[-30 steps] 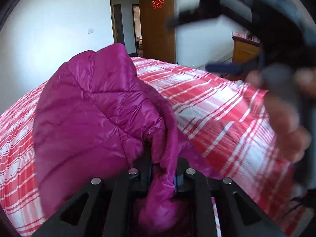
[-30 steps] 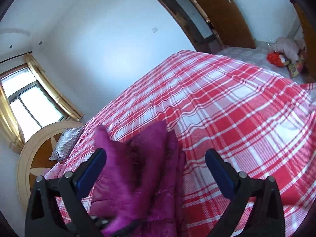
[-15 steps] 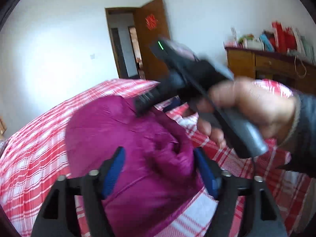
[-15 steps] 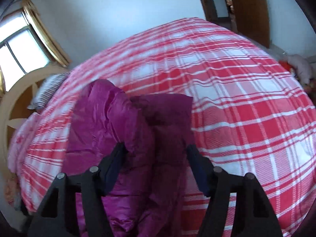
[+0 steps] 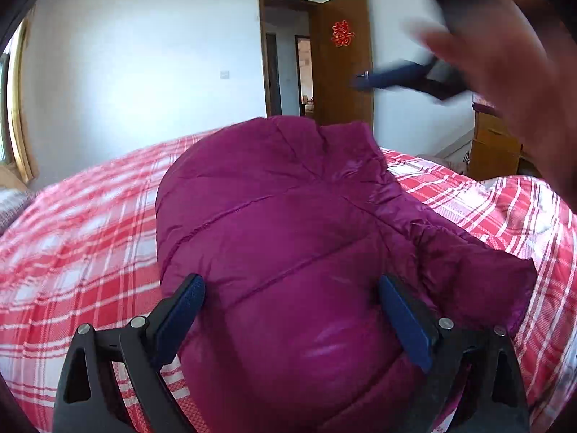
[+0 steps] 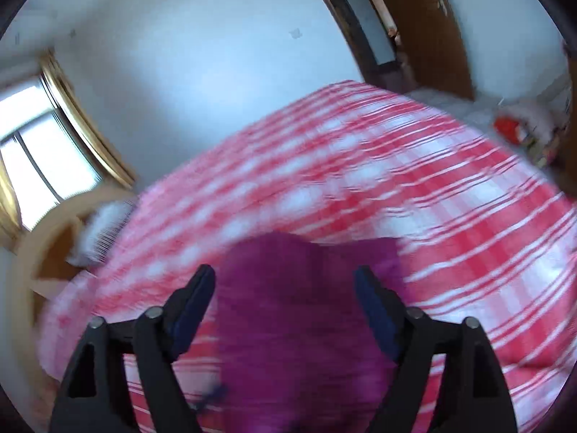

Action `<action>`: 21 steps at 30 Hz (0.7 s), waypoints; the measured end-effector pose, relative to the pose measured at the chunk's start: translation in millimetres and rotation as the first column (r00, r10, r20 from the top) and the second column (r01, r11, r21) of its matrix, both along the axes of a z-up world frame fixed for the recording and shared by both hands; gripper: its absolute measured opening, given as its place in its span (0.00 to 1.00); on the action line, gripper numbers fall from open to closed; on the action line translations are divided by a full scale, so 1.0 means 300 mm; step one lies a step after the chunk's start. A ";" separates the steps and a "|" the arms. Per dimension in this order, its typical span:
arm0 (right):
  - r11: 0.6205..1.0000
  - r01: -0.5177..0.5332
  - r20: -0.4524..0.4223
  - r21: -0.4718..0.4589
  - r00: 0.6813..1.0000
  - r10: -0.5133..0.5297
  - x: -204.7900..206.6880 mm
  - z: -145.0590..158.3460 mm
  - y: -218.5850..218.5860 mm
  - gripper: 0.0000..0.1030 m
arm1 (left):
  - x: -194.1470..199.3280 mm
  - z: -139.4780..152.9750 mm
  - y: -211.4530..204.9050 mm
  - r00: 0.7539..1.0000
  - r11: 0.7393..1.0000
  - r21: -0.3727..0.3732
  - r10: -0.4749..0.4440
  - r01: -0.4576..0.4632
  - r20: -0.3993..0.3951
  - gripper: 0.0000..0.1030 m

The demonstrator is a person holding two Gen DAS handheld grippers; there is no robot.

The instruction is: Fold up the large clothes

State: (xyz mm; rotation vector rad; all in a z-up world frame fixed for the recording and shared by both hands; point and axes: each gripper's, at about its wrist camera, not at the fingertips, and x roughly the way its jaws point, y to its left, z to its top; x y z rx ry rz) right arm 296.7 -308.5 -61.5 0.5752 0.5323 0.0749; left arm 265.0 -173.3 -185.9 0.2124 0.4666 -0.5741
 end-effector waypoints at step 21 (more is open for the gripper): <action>0.955 0.203 -0.063 -0.215 0.973 -0.221 0.111 -0.333 -0.081 0.85 | 0.303 0.078 -0.061 0.944 0.931 0.166 0.329 -0.326 0.014 0.95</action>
